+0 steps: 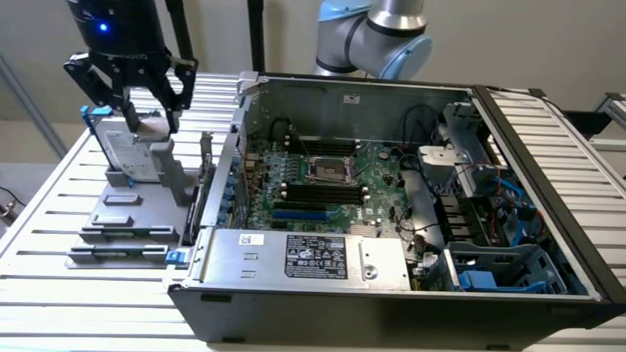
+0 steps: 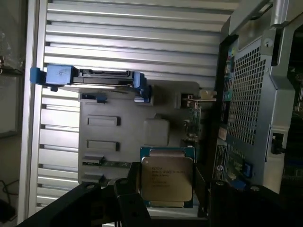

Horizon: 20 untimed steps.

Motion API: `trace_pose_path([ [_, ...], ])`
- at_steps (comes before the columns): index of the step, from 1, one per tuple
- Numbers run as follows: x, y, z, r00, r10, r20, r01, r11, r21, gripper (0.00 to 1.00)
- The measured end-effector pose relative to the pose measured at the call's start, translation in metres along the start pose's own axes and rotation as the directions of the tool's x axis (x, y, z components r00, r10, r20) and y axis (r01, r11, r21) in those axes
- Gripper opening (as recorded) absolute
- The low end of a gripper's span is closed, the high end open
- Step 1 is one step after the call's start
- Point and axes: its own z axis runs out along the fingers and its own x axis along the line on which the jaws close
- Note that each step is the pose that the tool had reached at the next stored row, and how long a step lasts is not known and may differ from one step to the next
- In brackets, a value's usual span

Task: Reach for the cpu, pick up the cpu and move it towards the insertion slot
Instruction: 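Pick up the cpu and move it towards the insertion slot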

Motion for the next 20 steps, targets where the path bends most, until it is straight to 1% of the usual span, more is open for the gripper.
trace_pose_path([
  [3, -0.013, -0.0009, -0.006, 1.0, 0.0, 0.0004, 0.0, 1.0, -0.0034, 0.55],
  [9, -0.04, -0.0028, -0.013, 1.0, 0.0, 0.0006, 0.0, 1.0, -0.0077, 0.55],
  [15, -0.067, -0.0049, -0.0153, 1.0, -0.001, 0.0011, 0.001, 0.9999, -0.0124, 0.55],
  [20, -0.09, -0.0064, -0.0164, 1.0, -0.001, 0.0013, 0.001, 0.9999, -0.0143, 0.55],
])
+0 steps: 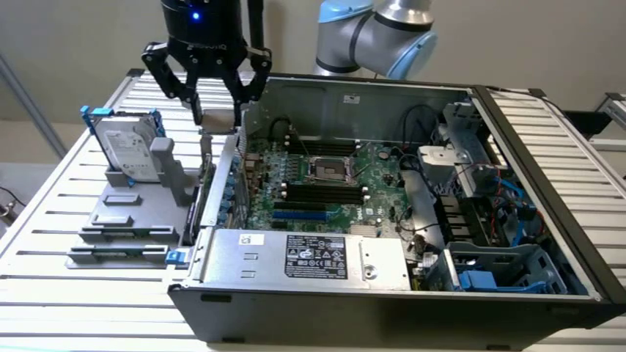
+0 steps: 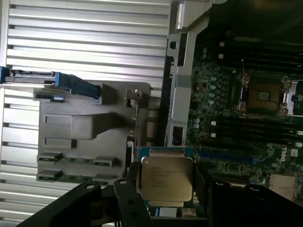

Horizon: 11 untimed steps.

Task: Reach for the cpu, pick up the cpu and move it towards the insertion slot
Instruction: 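Pick up the cpu and move it towards the insertion slot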

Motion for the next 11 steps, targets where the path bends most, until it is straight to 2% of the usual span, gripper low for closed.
trace_pose_path([
  [11, -0.048, 0.0019, -0.002, 1.0, 0.0, -0.0001, 0.0, 1.0, -0.0002, 0.55],
])
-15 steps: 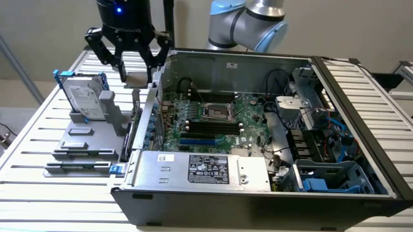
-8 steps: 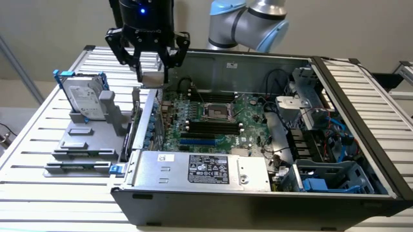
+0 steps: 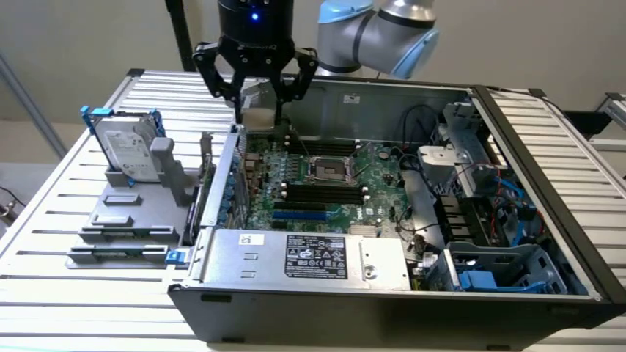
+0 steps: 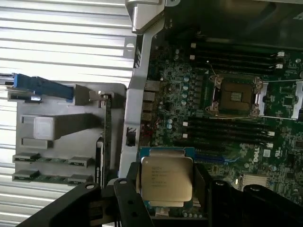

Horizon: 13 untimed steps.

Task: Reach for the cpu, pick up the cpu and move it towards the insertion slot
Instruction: 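Pick up the cpu and move it towards the insertion slot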

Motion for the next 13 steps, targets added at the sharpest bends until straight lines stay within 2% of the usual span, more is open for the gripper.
trace_pose_path([
  [6, -0.025, 0.0026, -0.0009, 1.0, 0.0, 0.0, 0.0, 1.0, -0.0001, 0.55],
  [13, -0.047, 0.0091, -0.0015, 1.0, 0.0, 0.0, 0.0, 1.0, -0.0001, 0.55],
])
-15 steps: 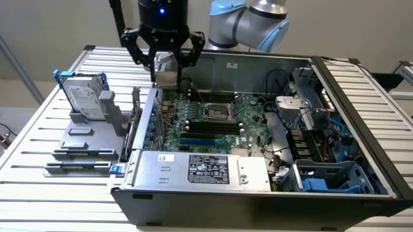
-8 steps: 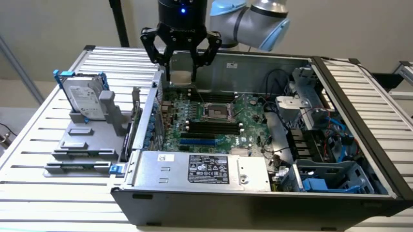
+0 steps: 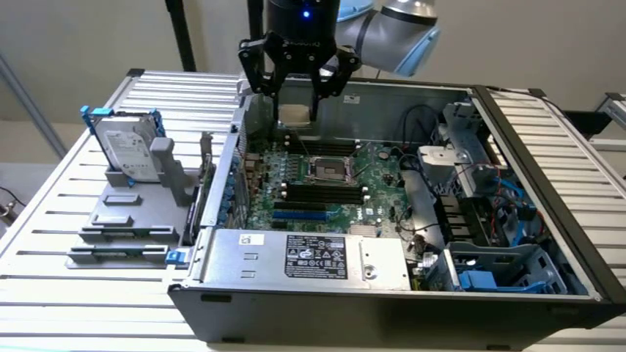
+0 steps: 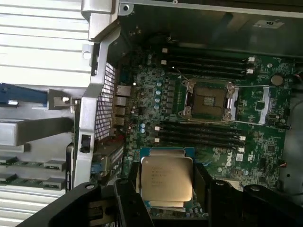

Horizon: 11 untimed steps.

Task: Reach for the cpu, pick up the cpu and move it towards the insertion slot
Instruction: 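Pick up the cpu and move it towards the insertion slot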

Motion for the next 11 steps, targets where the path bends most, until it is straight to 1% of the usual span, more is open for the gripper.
trace_pose_path([
  [6, -0.015, 0.0083, -0.0003, 1.0, 0.0, 0.0, 0.0, 1.0, 0.0001, 0.55],
  [11, -0.024, 0.0184, -0.0001, 1.0, 0.0, 0.0, 0.0, 1.0, 0.0, 0.55],
])
